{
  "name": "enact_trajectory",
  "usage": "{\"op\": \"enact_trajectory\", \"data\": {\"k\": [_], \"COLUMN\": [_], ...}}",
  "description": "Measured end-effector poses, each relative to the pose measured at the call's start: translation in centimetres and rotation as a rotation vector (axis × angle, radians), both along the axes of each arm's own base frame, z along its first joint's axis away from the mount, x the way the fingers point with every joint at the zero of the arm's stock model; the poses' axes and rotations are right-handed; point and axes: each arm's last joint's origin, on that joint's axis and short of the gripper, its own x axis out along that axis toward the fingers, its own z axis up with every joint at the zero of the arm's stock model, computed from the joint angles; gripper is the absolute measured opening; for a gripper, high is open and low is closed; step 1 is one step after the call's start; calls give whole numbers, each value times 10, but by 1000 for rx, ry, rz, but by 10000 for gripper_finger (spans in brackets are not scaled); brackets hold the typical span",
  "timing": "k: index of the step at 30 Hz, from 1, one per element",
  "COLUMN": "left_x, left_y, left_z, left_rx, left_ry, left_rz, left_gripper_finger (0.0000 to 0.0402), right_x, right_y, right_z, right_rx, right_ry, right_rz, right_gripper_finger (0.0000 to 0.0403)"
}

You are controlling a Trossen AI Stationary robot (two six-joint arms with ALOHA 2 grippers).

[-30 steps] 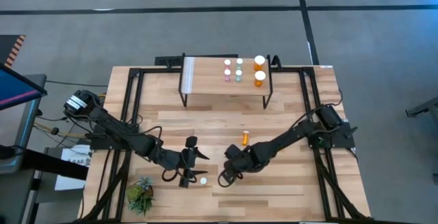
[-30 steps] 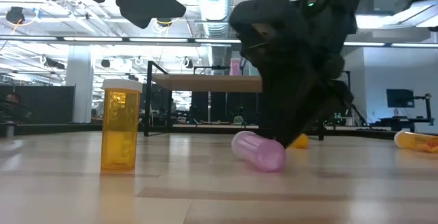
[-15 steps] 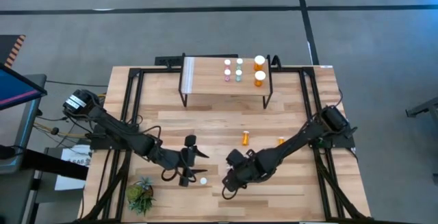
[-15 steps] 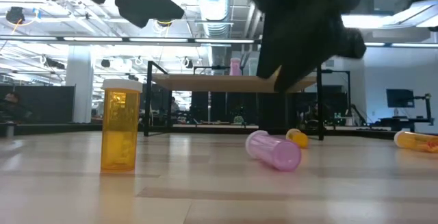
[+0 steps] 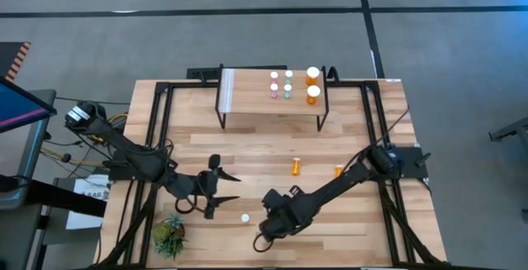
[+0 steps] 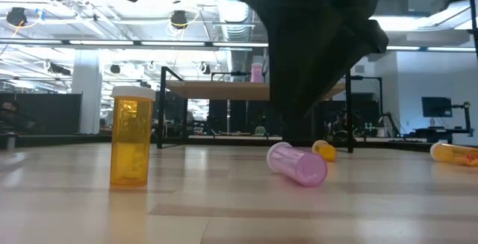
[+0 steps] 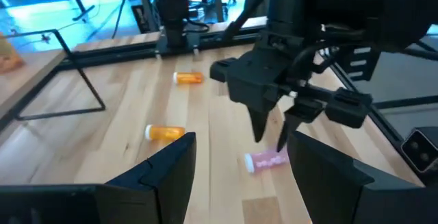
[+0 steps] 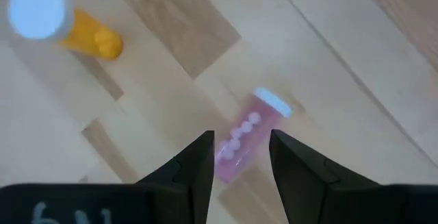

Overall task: Pick and place medicine bottles onto shelf by color
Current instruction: Put the small pink pill bottle on the shelf aligned with the other small pink pill bottles

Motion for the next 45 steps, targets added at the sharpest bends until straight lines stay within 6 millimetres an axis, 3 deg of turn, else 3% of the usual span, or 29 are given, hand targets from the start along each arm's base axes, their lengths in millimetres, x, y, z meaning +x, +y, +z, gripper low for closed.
{"op": "enact_trajectory", "data": {"k": [9,24,29,38,45], "left_x": [-7,-7,-7,-7,-6], "left_y": [-2,-2,-2,-2,-2], "left_z": [-8,-8,-8,-8,-7], "left_rx": [-10,-14,-14,-16,-15], "left_ry": [19,17,18,20,23], "left_rz": [3,10,10,3,1], "left_gripper_finger": [219,219,219,219,219], "right_x": [9,5,5,-1,-13], "right_y": [2,-7,-7,-1,3], "right_z": [-20,-47,-46,-41,-6], "right_rx": [24,83,73,7,-89], "right_ry": [64,94,101,82,-14], "right_rz": [-13,-7,37,91,100], "right_gripper_finger": [163,163,150,76,89]}}
